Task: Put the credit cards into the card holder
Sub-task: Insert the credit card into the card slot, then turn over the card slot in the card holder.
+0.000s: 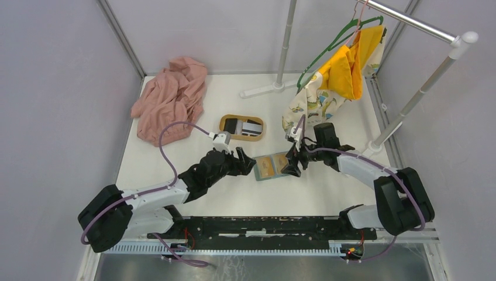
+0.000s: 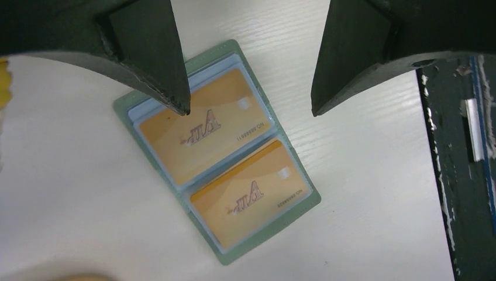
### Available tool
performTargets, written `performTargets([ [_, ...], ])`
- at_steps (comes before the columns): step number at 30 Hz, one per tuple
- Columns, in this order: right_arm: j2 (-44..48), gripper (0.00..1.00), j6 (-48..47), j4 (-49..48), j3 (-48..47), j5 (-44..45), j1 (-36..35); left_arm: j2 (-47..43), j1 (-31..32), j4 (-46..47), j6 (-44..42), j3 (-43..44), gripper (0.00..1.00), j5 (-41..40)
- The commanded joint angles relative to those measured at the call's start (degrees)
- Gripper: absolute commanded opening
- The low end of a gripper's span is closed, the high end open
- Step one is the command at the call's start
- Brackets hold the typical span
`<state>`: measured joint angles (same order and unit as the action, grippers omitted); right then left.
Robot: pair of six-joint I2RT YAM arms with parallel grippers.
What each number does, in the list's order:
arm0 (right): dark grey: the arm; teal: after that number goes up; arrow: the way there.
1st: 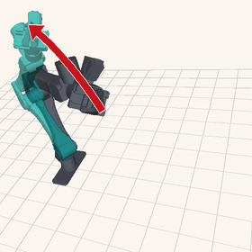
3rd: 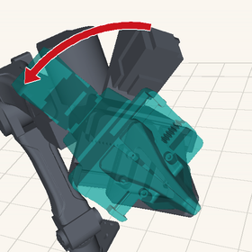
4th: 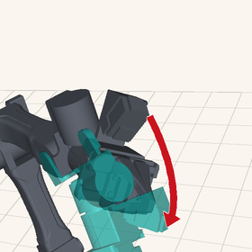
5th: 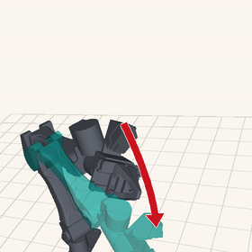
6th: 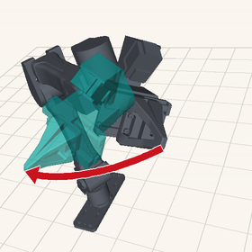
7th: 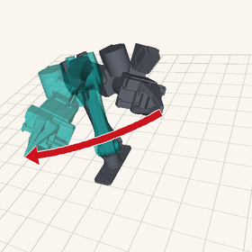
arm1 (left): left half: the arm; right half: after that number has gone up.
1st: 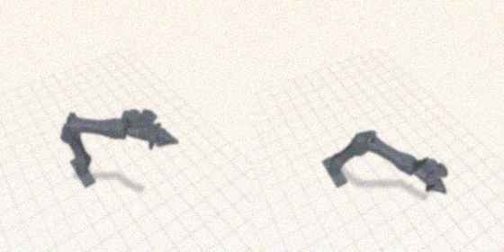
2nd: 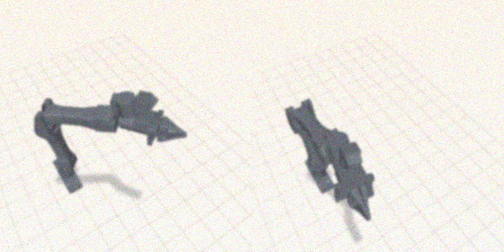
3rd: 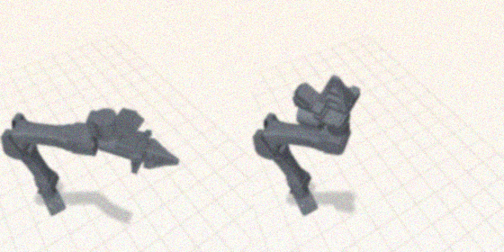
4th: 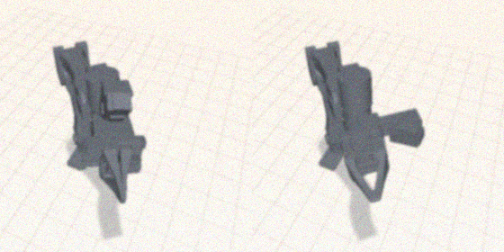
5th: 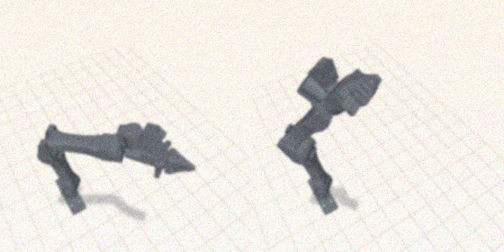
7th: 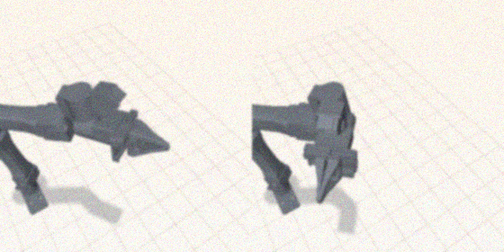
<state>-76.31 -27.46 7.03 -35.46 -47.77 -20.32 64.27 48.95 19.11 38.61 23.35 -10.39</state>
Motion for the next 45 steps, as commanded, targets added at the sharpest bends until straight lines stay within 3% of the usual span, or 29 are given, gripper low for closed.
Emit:
performTargets([
  [1,-3.83,0.81,20.57,-11.31,1.33,1.45,1.37,1.52,0.00,5.37,0.46,-2.97,0.83,-0.27],
  [6,-8.49,0.81,27.31,-11.30,0.05,4.78,2.94,4.05,-0.06,9.09,0.74,-3.76,0.72,2.52],
  [10,-9.50,0.79,29.82,-11.25,-0.13,6.87,3.68,6.22,0.00,11.54,0.72,-3.34,0.56,4.71],
  [16,-11.63,0.73,32.24,-10.98,-0.53,5.21,4.31,9.84,0.01,16.74,1.77,-2.99,0.48,8.81],
  [21,-12.91,0.63,32.85,-10.64,-1.14,3.85,4.33,17.05,0.05,24.08,4.41,-0.66,0.35,15.24],
  [24,-12.41,0.62,32.83,-10.63,-1.46,3.14,4.89,22.83,0.04,26.96,5.83,2.08,0.29,18.11],
  [32,-9.14,0.60,33.85,-12.47,-0.73,-1.17,7.55,32.37,0.08,28.63,7.14,8.57,0.23,21.10],
  [36,-11.36,0.54,35.42,-13.09,-0.50,-3.58,7.51,35.46,0.07,25.26,6.92,11.88,0.19,21.16],
  [45,-15.73,0.52,35.60,-11.54,-1.09,-3.03,7.45,38.83,0.05,18.72,6.29,14.23,0.16,18.04],
])
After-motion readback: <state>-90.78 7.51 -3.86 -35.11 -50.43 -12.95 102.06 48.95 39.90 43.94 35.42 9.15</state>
